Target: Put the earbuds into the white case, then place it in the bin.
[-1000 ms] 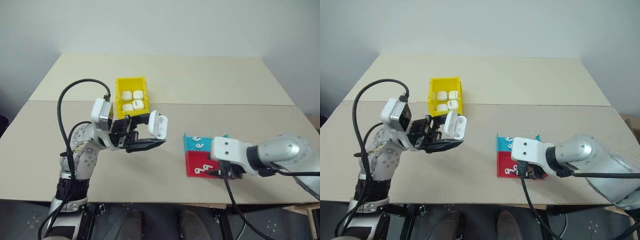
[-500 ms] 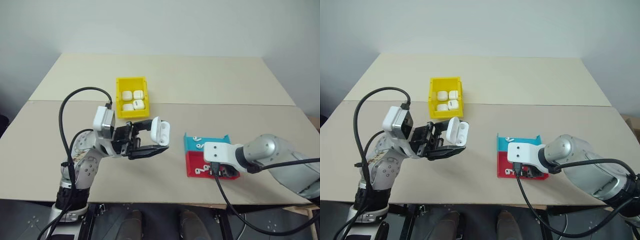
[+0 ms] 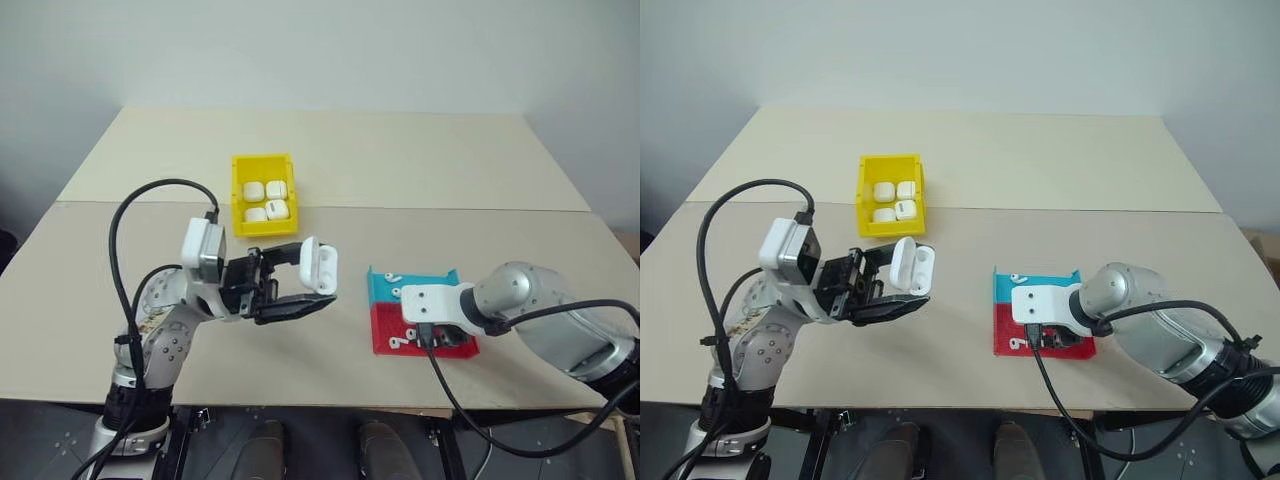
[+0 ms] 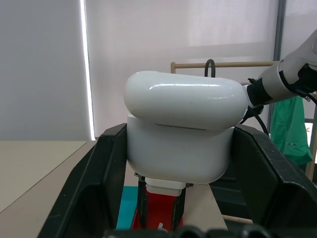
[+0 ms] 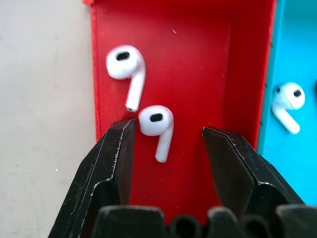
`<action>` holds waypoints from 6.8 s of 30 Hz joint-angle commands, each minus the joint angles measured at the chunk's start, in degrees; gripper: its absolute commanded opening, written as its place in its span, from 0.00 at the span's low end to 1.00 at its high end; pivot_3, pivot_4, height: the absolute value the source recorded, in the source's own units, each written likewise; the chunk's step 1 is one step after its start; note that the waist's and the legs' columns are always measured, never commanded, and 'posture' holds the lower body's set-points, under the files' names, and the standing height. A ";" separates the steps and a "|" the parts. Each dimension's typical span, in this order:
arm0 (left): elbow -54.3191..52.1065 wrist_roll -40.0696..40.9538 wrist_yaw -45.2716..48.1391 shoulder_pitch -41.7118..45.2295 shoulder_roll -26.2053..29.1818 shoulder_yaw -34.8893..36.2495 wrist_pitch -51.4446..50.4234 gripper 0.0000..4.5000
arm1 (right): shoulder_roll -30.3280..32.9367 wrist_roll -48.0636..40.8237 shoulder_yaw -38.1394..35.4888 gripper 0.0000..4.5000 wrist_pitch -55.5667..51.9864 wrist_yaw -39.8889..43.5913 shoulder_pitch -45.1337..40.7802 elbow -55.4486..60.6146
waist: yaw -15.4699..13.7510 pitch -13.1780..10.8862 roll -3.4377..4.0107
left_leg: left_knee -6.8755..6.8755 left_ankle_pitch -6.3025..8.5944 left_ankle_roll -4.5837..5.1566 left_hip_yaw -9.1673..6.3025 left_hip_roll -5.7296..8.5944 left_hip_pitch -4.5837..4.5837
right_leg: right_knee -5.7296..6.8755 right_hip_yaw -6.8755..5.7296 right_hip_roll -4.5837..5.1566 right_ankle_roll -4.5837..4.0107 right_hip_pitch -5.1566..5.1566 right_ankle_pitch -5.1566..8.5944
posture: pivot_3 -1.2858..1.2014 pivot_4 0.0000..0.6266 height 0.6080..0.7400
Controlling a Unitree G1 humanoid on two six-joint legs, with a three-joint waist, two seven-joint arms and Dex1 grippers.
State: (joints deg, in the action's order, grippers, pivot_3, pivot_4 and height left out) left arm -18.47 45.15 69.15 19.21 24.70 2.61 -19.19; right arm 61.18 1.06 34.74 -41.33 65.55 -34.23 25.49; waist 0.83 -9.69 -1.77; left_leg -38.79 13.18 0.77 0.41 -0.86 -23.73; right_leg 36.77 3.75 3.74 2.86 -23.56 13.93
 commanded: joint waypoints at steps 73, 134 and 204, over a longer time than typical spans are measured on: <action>-1.61 4.66 -0.70 2.54 3.77 1.26 -2.54 0.63 | -2.66 -5.61 -17.90 1.00 5.29 1.86 11.68 -2.42 | 0.03 0.00 0.00 | 0.04 0.02 0.02 0.00 -0.04 0.41 | -0.05 0.02 -0.07 -0.02 0.39 0.01 | 0.52 0.24 1.00; -3.79 2.59 -2.26 0.47 2.86 0.80 -0.69 0.63 | -5.72 9.64 -2.15 0.43 3.30 11.98 -3.83 -10.83 | 0.02 -0.01 0.01 | 0.05 0.03 0.02 0.00 -0.05 0.35 | -0.08 0.01 -0.07 -0.03 0.32 0.02 | 0.52 0.24 1.00; 2.05 2.73 -9.37 14.61 -5.81 -3.95 -9.69 0.63 | -22.84 -50.22 -45.19 0.37 4.10 -24.63 8.62 12.34 | 0.05 0.03 -0.04 | 0.13 0.04 0.02 -0.09 -0.08 0.31 | -0.11 0.03 -0.19 -0.03 0.35 0.01 | 0.52 0.24 1.00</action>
State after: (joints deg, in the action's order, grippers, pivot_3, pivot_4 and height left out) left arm -14.27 47.20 59.54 33.15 19.37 -2.65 -30.87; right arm 37.65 -49.47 -11.08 -37.84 40.44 -25.91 37.51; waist 0.88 -9.66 -1.81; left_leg -38.66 13.22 0.79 0.32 -0.94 -23.42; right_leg 36.65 3.77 3.55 2.83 -23.21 13.94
